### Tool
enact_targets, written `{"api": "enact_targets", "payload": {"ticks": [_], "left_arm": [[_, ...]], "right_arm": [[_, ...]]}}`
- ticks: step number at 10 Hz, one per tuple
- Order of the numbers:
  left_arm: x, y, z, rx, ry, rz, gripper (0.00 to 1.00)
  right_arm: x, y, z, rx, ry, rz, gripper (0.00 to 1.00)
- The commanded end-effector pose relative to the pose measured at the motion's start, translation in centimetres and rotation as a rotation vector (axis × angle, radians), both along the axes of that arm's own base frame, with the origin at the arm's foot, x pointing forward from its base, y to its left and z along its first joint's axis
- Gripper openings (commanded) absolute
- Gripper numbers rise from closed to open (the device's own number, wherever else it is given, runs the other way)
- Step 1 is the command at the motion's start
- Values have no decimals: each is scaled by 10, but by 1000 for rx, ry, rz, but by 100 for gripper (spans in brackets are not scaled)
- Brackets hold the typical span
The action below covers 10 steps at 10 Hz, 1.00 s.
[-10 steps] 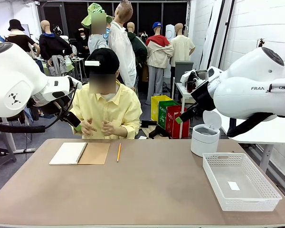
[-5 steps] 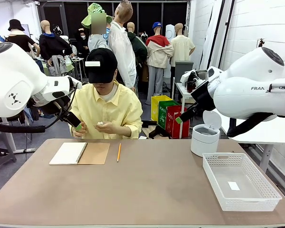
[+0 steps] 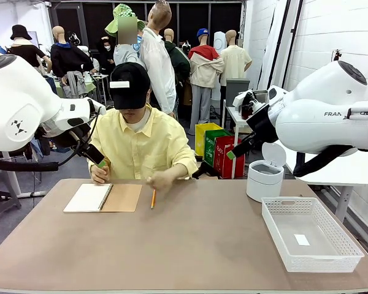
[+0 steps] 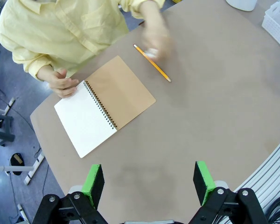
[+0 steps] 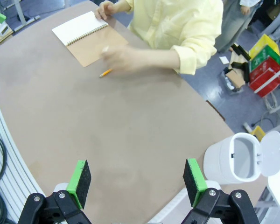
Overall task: Sort the paper based on its condition.
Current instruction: If a person hands you a paper, place it in the Organizing basket , and if it's crumpled, put it in the Trash can.
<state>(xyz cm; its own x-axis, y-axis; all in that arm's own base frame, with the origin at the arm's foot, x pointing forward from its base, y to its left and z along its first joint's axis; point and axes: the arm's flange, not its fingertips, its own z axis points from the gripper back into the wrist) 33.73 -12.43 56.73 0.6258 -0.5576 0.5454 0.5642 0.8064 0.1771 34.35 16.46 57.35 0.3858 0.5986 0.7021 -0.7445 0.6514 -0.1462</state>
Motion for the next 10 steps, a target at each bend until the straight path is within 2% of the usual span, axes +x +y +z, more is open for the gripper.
{"api": "enact_targets", "payload": {"ticks": [1,10], "left_arm": [[0,0,0,2,-2,-1,100],[0,0,0,2,-2,-1,100]], "right_arm": [[0,0,0,-2,4,2,100],[0,0,0,-2,4,2,100]]}}
